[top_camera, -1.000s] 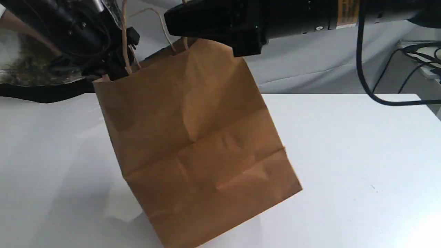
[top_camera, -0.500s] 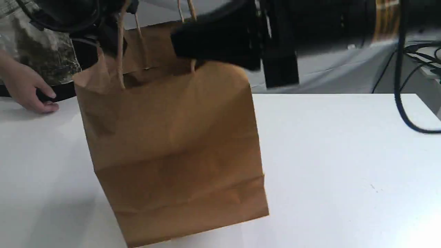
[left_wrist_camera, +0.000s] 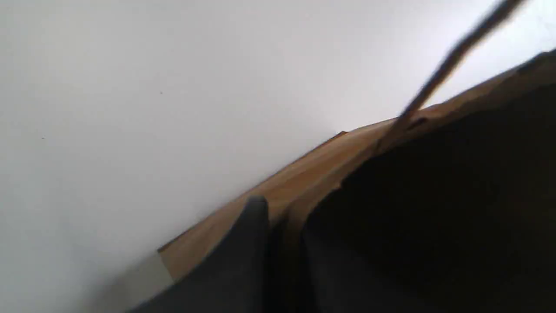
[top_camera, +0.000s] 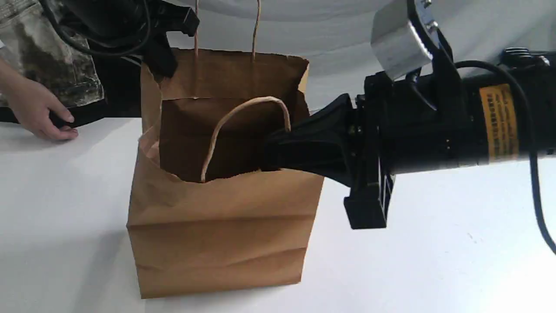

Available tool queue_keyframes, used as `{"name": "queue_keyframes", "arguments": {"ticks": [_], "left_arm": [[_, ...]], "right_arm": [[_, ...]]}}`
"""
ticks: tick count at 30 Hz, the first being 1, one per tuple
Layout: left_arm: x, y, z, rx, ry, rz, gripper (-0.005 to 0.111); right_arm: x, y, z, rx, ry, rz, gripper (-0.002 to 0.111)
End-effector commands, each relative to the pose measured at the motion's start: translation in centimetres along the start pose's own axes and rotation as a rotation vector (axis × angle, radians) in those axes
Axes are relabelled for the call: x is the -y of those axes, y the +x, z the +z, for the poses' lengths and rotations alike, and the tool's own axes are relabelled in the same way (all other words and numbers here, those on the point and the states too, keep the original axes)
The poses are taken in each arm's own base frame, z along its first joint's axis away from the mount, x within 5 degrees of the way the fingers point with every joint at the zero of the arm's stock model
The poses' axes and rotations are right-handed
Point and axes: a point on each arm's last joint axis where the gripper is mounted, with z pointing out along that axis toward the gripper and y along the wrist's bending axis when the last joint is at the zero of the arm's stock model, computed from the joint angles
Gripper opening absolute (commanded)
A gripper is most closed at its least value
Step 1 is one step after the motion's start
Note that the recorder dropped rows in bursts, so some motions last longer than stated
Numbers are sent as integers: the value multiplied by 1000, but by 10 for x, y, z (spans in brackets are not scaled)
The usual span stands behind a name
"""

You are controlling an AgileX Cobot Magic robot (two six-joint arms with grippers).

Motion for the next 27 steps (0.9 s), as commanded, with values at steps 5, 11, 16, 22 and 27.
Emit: {"name": "queue_keyframes", "arguments": {"ticks": [5,11,16,22,27], "left_arm": [[3,-2,-7,38,18,-5,50],[-2,-4,-9,52,36,-31,62],[-2,-5,-15,80,22,-16,62],[-1,-4,-38,137,-20,6,62],[-3,0,-64,183,-123,51,62]], "right_arm": [[2,-1,-2,4,54,-7,46],[3,-1,-2,2,61,-60,66],[3,-5,-3,38,68,-121,66],[-2,-14,-9,77,80,-156,66],[-6,-19,-15,92,92,-178,66]]}}
